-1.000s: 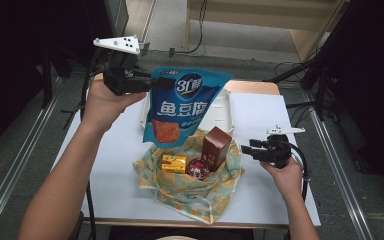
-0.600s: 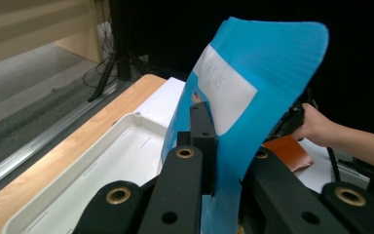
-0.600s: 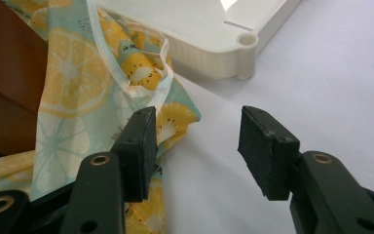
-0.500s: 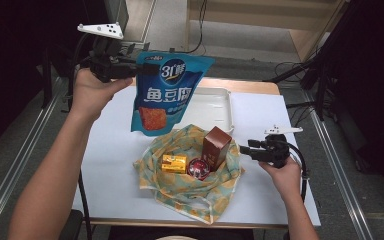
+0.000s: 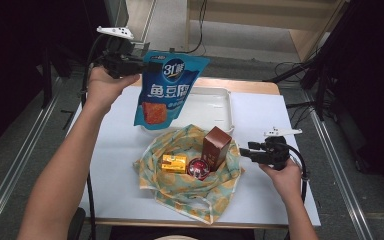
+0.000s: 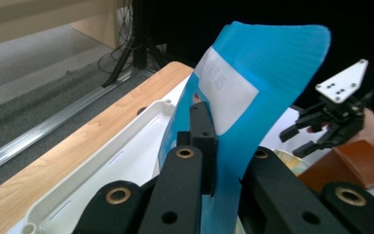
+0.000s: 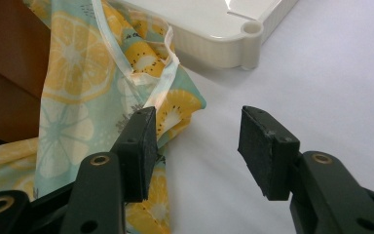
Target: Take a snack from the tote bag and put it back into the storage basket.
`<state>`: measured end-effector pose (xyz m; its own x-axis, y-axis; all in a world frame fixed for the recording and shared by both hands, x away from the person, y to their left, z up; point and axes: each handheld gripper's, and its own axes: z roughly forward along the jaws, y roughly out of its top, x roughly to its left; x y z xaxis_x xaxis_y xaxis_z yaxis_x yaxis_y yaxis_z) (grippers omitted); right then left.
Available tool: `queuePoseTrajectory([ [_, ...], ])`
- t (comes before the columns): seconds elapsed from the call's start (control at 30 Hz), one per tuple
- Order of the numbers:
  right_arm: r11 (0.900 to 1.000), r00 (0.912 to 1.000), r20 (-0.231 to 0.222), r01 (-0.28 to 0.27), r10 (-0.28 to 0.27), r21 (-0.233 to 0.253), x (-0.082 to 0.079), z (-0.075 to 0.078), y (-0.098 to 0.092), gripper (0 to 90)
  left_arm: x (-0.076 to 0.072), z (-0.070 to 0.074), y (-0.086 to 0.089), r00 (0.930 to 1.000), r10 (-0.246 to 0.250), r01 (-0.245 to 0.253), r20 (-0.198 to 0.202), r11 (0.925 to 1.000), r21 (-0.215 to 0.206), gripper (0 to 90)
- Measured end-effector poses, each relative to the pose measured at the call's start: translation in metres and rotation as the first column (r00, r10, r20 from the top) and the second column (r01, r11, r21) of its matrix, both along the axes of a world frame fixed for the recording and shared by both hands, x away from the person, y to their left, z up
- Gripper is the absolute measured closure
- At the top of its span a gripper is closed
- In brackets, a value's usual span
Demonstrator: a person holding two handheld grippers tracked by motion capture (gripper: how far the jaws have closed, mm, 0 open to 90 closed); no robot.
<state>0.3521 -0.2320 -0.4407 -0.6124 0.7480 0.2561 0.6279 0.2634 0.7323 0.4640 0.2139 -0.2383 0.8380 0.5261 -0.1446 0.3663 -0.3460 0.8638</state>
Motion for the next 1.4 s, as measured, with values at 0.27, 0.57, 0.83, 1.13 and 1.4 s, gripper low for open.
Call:
queuePoseTrajectory([
  [0.27, 1.000, 1.0000, 0.000, 0.001, -0.001, 0.002, -0.001, -0.001, 0.000, 49.5, 0.030, -0.023, -0.013, 0.9992, 0.025, -0.025, -0.031, 0.9997, -0.005, 90.0],
  [0.57, 1.000, 1.0000, -0.006, -0.003, 0.002, -0.004, -0.001, -0.001, 0.000, 49.4, 0.043, -0.043, -0.014, 0.9987, 0.029, -0.030, -0.041, 0.9992, -0.026, 90.0],
  [0.83, 1.000, 0.9999, -0.006, -0.009, 0.009, -0.013, -0.001, -0.002, 0.003, 49.5, 0.036, -0.044, -0.005, 0.9992, 0.022, -0.020, -0.032, 0.9982, 0.056, 89.6],
  [1.13, 1.000, 0.9998, -0.008, -0.017, 0.017, -0.022, 0.000, -0.003, 0.005, 49.6, 0.026, -0.057, 0.012, 0.9992, 0.028, -0.026, -0.029, 0.9969, 0.074, 85.8],
  [1.4, 1.000, 0.9998, -0.004, -0.018, 0.017, -0.025, 0.001, -0.003, 0.006, 49.6, 0.019, -0.061, 0.011, 0.9989, 0.020, -0.015, -0.043, 0.9947, 0.101, 67.9],
])
